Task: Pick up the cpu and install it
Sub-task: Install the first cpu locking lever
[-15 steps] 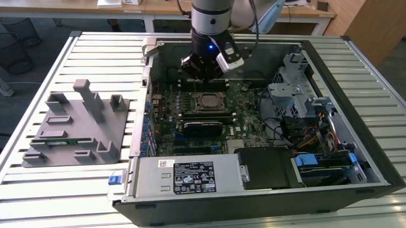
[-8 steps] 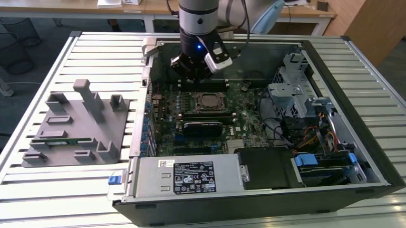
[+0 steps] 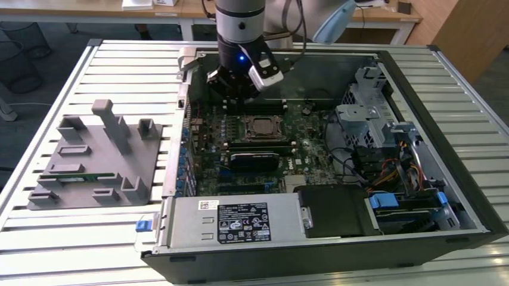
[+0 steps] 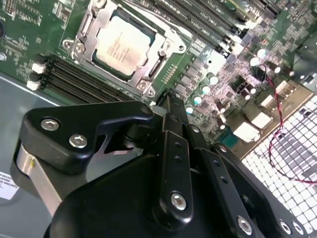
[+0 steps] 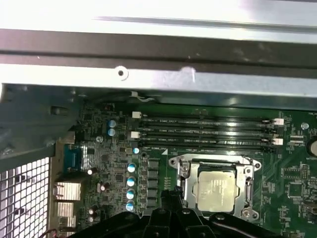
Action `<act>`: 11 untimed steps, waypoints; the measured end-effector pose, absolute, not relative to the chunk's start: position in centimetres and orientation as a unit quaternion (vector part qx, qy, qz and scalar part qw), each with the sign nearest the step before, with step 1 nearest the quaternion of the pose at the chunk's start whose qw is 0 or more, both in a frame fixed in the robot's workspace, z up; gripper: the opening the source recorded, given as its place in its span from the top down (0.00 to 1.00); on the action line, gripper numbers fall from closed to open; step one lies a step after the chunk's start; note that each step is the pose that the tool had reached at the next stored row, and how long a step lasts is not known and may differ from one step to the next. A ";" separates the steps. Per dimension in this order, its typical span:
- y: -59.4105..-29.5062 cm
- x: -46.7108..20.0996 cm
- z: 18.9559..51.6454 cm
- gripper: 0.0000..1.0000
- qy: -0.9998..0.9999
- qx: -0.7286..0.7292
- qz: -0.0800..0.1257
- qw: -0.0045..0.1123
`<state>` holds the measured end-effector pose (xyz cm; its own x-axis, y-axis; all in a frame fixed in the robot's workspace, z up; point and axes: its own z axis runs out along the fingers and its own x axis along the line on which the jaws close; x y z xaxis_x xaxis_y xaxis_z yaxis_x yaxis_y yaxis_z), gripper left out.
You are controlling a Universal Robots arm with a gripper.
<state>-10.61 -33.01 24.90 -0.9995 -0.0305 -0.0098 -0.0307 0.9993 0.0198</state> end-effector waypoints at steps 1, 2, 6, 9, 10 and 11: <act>-32.9 -10.7 24.9 0.89 1.000 -0.015 0.010 0.005; -32.8 -10.7 24.9 0.89 1.000 -0.016 0.010 0.005; -32.2 -10.9 24.9 0.89 1.000 -0.016 0.010 0.005; -32.0 -11.0 24.9 0.89 1.000 -0.018 0.011 0.005; -32.0 -11.0 24.9 0.89 1.000 -0.018 0.010 0.005; -31.8 -11.0 24.9 0.89 1.000 -0.018 0.011 0.005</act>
